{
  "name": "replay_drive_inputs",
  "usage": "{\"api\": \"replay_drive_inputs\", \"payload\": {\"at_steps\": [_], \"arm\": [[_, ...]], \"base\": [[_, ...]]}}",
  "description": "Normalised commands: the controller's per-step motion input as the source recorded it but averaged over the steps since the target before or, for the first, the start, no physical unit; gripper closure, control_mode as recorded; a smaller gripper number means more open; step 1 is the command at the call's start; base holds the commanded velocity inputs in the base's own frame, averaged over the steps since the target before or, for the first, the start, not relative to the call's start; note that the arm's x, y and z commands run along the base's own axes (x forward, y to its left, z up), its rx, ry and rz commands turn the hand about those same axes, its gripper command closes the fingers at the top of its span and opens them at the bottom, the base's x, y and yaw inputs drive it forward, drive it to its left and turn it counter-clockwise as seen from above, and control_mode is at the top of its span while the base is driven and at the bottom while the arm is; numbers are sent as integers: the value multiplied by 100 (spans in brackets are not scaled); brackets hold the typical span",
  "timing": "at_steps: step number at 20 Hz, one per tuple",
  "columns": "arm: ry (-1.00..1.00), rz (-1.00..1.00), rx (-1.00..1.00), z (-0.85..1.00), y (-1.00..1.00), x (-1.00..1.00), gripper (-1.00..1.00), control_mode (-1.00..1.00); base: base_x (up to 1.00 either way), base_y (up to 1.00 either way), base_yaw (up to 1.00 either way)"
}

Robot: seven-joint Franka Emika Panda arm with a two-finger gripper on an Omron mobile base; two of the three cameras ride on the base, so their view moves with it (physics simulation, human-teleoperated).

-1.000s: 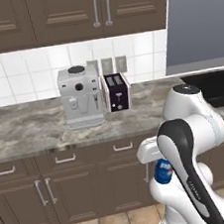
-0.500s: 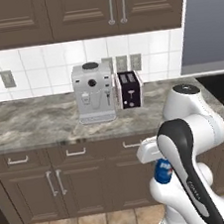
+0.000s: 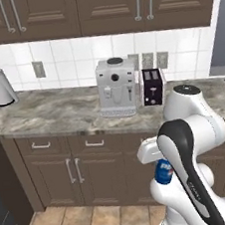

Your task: Four empty soda cans are scattered around the kitchen. Gather all the cans and cluster them next to the stove for recycling.

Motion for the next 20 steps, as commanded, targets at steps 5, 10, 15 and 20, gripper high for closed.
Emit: {"api": "replay_drive_inputs", "payload": {"at_steps": [5, 10, 15, 20], "arm": [[0, 0, 0, 0, 0, 0, 100, 100], [0, 0, 0, 0, 0, 0, 100, 100], [0, 0, 0, 0, 0, 0, 100, 100], [0, 0, 0, 0, 0, 0, 100, 100]], "base": [[0, 11, 34], [0, 8, 35], [0, 8, 35], [5, 1, 37]]}}
